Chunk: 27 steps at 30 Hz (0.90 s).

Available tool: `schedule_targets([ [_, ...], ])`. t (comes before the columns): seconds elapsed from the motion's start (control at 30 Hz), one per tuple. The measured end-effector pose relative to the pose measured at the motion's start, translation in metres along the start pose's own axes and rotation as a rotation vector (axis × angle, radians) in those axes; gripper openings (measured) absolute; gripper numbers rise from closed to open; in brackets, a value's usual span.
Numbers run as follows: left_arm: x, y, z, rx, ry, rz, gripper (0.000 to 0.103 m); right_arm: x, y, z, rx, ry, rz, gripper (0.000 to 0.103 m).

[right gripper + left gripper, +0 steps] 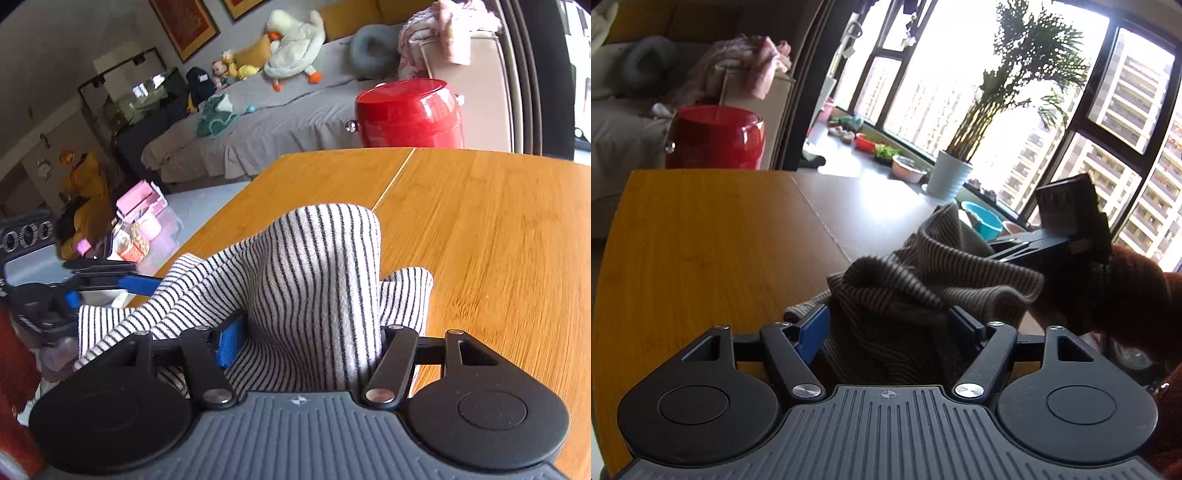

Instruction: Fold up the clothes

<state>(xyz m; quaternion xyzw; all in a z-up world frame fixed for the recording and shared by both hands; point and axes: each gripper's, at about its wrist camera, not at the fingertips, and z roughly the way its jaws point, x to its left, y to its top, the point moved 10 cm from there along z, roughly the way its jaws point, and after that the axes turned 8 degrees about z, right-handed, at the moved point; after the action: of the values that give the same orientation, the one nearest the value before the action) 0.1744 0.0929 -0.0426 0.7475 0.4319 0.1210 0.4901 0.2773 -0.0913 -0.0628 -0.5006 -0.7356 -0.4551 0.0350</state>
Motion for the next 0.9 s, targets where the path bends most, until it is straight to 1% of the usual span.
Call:
schedule_targets([
  [0.07,-0.015,0.005,-0.013,-0.031,-0.034,0.023,0.093,-0.002,-0.001,0.0,-0.022,0.006,0.02,0.061],
  [0.1,-0.026,0.007,-0.018,-0.042,-0.066,0.048,0.095,-0.002,-0.001,0.0,-0.032,0.008,0.03,0.061],
  [0.13,-0.037,0.008,-0.019,-0.045,-0.082,0.074,0.095,-0.003,-0.001,0.0,-0.042,0.011,0.039,0.061],
  [0.2,-0.054,0.005,-0.014,-0.026,-0.084,0.126,0.096,-0.005,-0.001,-0.001,-0.057,0.015,0.057,0.061],
  [0.27,-0.067,-0.005,0.005,0.03,-0.06,0.182,0.097,-0.006,-0.001,-0.001,-0.07,0.016,0.072,0.061],
  [0.37,-0.056,-0.012,0.03,0.08,0.094,0.238,0.096,-0.006,-0.001,-0.006,-0.087,-0.004,0.09,0.062],
  [0.43,-0.026,0.0,0.033,0.055,0.226,0.201,0.097,-0.006,-0.001,-0.012,-0.101,-0.028,0.103,0.063],
  [0.5,0.003,0.01,0.026,0.031,0.281,0.103,0.097,-0.006,0.002,-0.025,-0.144,-0.067,0.096,0.068],
  [0.53,0.013,0.012,0.023,0.025,0.3,0.076,0.097,-0.006,0.004,-0.033,-0.171,-0.088,0.085,0.074],
  [0.57,0.024,0.013,0.02,0.022,0.336,0.064,0.097,-0.009,0.005,-0.042,-0.204,-0.118,0.066,0.081],
  [0.6,0.036,0.014,0.017,0.024,0.386,0.066,0.097,-0.012,0.007,-0.048,-0.228,-0.158,0.045,0.082],
  [0.63,0.045,0.012,0.017,0.035,0.408,0.051,0.096,-0.015,0.007,-0.053,-0.246,-0.198,0.026,0.083],
  [0.73,0.073,0.008,0.018,0.067,0.473,0.008,0.095,-0.029,0.002,-0.049,-0.225,-0.329,0.0,0.084],
  [0.8,0.084,0.006,0.019,0.081,0.497,-0.016,0.093,-0.034,-0.004,-0.041,-0.22,-0.395,-0.024,0.087],
  [0.83,0.087,0.007,0.017,0.078,0.504,-0.023,0.091,-0.036,-0.007,-0.038,-0.219,-0.424,-0.035,0.091],
  [0.87,0.085,0.011,0.011,0.056,0.5,-0.029,0.089,-0.037,-0.009,-0.038,-0.229,-0.434,-0.037,0.094],
  [0.9,0.083,0.015,0.005,0.034,0.497,-0.034,0.089,-0.037,-0.01,-0.037,-0.238,-0.444,-0.038,0.094],
])
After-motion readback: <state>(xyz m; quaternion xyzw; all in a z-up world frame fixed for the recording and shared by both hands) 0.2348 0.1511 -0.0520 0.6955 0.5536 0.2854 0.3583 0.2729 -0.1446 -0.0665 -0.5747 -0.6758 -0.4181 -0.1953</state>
